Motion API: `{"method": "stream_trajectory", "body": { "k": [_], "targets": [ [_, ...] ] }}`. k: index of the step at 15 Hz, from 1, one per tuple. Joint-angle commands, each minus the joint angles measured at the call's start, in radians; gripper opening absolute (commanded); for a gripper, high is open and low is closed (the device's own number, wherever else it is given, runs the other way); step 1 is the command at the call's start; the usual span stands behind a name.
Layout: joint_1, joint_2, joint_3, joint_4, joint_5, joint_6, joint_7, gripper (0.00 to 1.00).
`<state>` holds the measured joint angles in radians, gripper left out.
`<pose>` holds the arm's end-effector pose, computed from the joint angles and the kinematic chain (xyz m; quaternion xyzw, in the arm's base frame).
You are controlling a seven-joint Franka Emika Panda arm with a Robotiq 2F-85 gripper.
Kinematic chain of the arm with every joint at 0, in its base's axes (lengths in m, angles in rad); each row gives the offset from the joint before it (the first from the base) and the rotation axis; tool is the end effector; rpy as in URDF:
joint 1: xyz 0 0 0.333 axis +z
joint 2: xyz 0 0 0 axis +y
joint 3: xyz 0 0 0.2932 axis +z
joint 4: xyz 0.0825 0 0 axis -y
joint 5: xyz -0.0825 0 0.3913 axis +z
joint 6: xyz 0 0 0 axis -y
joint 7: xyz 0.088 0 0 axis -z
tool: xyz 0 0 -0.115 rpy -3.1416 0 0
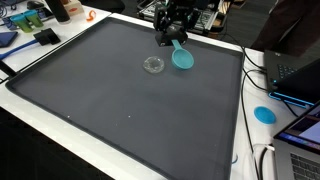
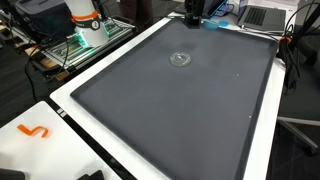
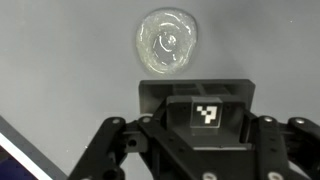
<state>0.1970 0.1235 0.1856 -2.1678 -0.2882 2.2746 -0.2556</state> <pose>0.5167 0.1984 0.3031 0.9116 0.3993 0.0000 0.0977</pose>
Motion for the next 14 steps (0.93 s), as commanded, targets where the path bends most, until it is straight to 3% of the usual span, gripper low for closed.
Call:
{"method": "stream_trajectory", "body": {
  "k": [1,14],
  "targets": [
    [0.038,0.053,0.008,0.069,-0.088,-0.071,0.127,0.31],
    [0.123,0.18,-0.002,0.22,-0.227,-0.213,0.345,0.31]
  ]
}}
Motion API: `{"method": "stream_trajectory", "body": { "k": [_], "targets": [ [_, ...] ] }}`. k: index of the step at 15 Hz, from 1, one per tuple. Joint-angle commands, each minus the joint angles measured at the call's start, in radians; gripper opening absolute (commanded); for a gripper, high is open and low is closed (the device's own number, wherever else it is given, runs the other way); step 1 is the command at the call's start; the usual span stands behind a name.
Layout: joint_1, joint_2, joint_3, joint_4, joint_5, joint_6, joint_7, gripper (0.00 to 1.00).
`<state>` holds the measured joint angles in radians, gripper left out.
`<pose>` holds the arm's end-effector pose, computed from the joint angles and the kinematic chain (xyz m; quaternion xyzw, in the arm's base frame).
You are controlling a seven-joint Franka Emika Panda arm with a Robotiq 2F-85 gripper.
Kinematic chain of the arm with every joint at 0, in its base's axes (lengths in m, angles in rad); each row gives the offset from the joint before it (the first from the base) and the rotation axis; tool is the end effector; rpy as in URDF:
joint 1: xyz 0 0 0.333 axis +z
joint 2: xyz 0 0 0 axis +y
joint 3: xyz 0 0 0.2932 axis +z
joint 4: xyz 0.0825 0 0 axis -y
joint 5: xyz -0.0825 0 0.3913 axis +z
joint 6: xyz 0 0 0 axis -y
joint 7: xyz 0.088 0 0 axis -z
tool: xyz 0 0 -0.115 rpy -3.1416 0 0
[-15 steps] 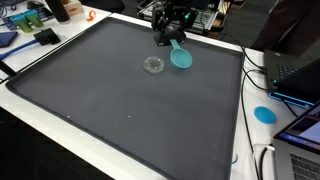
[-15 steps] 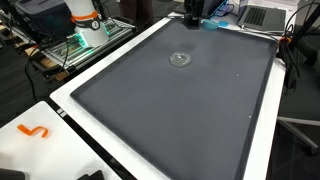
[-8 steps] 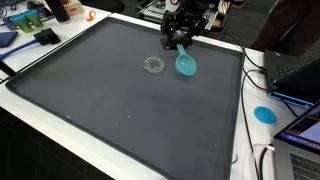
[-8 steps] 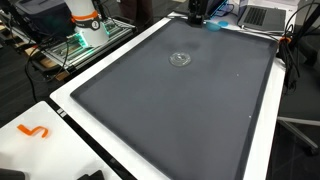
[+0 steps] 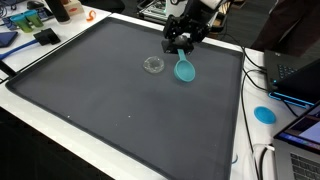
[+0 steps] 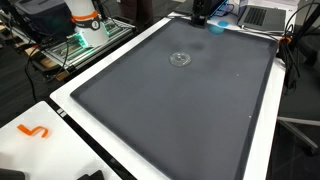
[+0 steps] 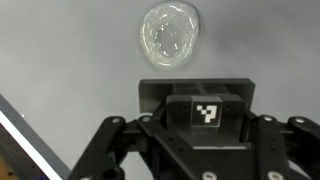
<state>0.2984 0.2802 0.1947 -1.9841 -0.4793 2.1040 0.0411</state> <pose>0.5293 0.2540 0.2841 0.9190 0.3493 -0.0253 0.1813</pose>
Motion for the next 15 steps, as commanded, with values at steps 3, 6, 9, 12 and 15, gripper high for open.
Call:
{"method": "stream_trajectory", "body": {
  "k": [3,6,9,12,15],
  "targets": [
    [0.025,0.038,-0.012,0.057,-0.036,-0.058,0.062,0.31],
    [0.026,0.05,-0.015,0.074,-0.035,-0.064,0.071,0.31],
    [0.027,0.059,-0.019,0.085,-0.034,-0.065,0.075,0.31],
    [0.026,0.066,-0.022,0.096,-0.031,-0.064,0.076,0.31],
    [0.023,0.064,-0.025,0.099,-0.026,-0.062,0.067,0.31]
  ]
}}
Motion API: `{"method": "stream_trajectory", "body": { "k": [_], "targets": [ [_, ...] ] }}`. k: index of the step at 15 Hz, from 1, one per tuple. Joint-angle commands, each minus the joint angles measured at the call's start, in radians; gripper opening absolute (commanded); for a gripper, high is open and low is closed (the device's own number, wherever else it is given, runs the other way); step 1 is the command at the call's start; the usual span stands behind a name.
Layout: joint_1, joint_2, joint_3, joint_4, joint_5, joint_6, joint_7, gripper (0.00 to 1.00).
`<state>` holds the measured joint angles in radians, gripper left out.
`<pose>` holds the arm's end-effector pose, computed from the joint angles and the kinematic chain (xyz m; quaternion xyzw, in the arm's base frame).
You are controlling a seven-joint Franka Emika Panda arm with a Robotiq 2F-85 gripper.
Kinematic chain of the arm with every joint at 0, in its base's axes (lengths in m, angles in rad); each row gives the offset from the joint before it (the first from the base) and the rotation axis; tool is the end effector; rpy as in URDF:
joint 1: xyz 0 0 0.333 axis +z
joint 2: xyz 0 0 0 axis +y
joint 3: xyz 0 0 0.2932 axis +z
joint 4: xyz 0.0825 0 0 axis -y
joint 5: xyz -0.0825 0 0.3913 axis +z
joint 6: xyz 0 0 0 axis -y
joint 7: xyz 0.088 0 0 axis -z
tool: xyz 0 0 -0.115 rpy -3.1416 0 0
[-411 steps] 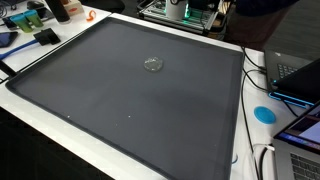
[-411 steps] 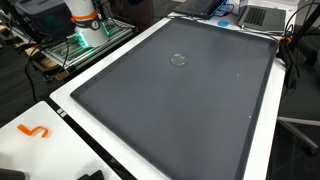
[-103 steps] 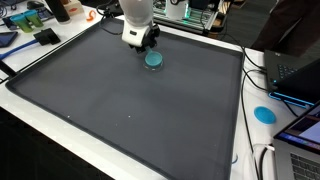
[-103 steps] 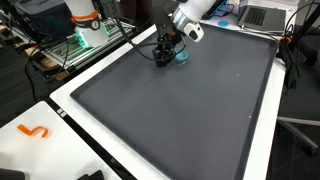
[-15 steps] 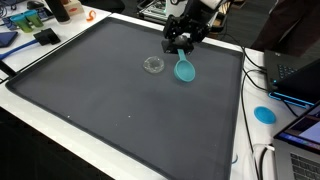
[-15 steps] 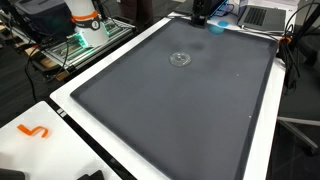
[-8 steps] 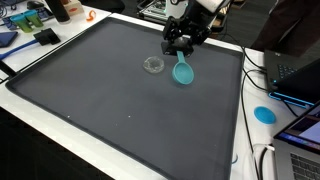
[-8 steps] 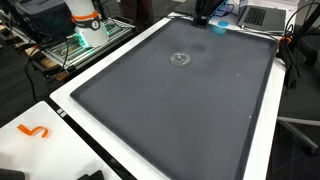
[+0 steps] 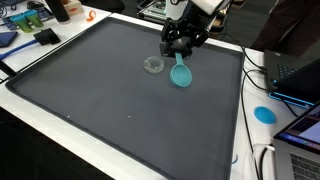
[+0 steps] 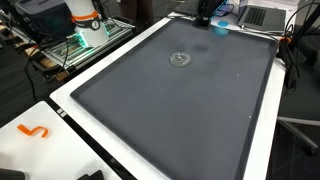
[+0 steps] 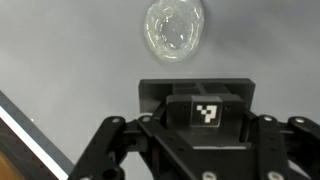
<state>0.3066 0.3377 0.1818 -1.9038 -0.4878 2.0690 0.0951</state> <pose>0.5478 0.2563 0.2823 0.9291 0.3179 -0.0251 0.1874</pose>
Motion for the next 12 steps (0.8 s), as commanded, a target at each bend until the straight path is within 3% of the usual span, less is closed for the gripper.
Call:
{"method": "stream_trajectory", "body": {
  "k": [1,12],
  "targets": [
    [0.013,0.005,-0.013,0.02,-0.016,-0.027,0.011,0.31],
    [-0.013,-0.009,-0.022,0.046,0.016,-0.012,-0.024,0.31]
  ]
}}
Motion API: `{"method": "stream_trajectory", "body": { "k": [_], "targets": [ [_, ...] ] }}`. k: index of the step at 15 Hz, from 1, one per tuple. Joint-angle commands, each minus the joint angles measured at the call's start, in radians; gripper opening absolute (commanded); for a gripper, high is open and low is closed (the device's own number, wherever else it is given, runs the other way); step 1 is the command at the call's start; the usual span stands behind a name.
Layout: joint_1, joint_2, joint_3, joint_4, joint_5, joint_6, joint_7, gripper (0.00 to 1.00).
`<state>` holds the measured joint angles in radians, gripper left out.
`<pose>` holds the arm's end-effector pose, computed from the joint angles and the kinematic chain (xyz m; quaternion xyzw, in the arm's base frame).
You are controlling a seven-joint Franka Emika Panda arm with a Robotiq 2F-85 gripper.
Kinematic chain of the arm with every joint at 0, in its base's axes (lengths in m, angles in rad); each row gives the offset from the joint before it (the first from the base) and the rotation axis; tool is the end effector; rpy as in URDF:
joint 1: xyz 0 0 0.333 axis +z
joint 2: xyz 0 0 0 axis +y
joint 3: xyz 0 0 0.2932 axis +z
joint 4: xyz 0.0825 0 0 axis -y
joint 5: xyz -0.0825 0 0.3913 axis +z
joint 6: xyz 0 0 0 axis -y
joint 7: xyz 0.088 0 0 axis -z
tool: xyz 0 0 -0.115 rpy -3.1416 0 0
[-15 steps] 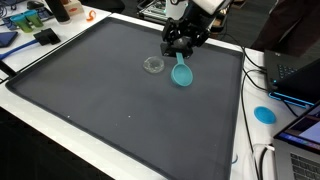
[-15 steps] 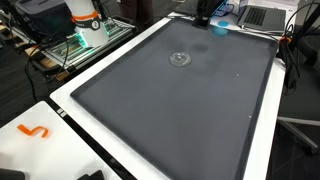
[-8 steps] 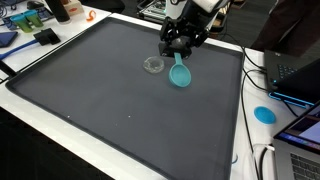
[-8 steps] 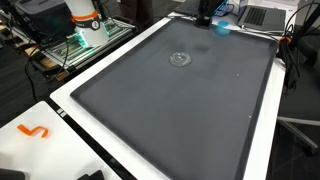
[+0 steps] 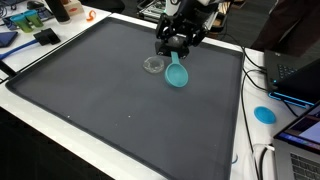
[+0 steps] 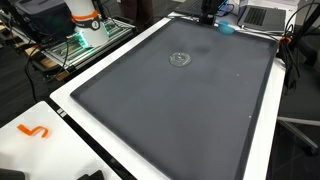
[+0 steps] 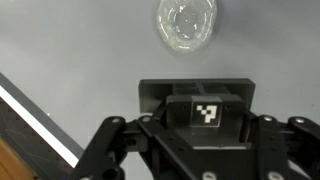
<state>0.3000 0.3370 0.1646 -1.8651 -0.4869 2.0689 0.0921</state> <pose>0.5641 0.2476 0.2991 0.9341 0.3040 -0.0088 0.1869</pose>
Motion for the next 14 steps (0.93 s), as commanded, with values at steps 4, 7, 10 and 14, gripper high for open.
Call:
{"method": "stream_trajectory", "body": {
  "k": [4,7,10,14],
  "targets": [
    [-0.035,-0.018,-0.005,0.007,0.055,0.01,-0.062,0.31],
    [-0.066,-0.027,-0.003,0.007,0.114,0.03,-0.112,0.31],
    [-0.099,-0.035,-0.007,0.01,0.179,0.045,-0.162,0.31],
    [-0.145,-0.05,-0.013,0.006,0.258,0.056,-0.225,0.31]
  ]
}}
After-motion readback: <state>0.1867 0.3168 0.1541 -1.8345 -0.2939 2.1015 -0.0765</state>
